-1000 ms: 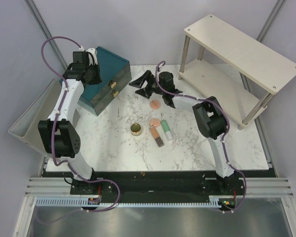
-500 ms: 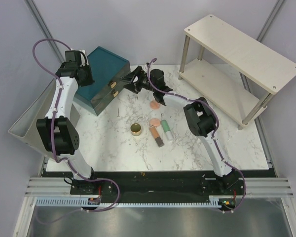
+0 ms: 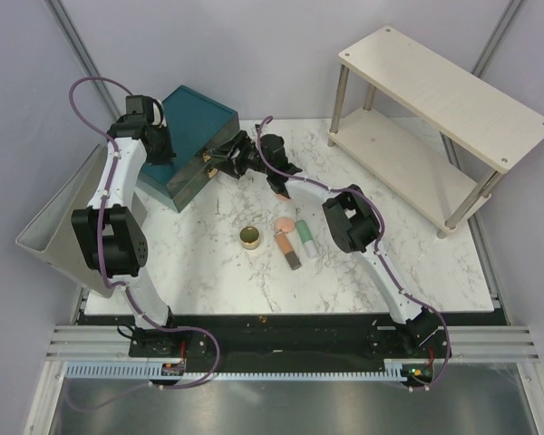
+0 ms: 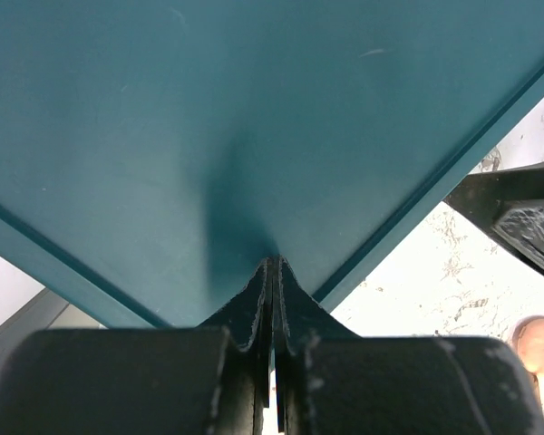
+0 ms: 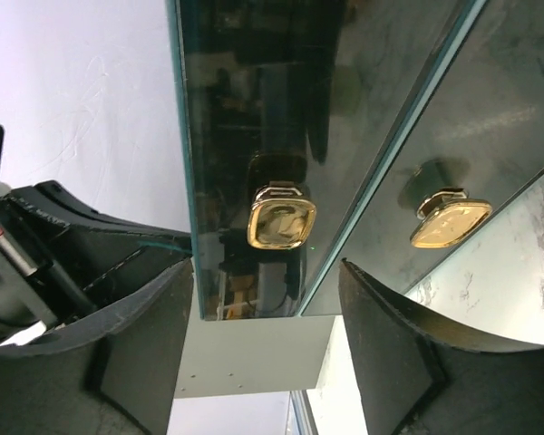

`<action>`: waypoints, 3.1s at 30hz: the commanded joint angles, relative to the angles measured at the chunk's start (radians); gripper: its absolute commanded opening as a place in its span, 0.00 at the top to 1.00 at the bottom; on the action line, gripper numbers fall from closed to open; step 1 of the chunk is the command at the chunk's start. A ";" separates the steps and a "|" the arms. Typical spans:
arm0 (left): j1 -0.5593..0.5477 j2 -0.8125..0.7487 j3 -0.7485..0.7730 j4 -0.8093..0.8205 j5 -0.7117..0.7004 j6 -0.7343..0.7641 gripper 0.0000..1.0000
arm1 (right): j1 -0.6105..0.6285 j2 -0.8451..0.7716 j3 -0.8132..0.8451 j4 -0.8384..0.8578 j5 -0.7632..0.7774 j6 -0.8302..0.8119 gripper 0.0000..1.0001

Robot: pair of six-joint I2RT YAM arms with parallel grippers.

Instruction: Organize the makeup

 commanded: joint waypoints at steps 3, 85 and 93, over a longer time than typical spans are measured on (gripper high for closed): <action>0.004 0.019 0.044 -0.021 -0.004 -0.002 0.98 | 0.008 0.033 0.092 -0.011 0.046 0.030 0.32; 0.008 0.068 -0.007 -0.069 0.124 -0.027 0.98 | -0.103 -0.564 -0.574 -0.457 0.018 -0.514 0.34; 0.007 0.068 -0.045 -0.069 0.142 -0.020 0.96 | -0.110 -0.670 -0.481 -1.070 0.288 -0.928 0.33</action>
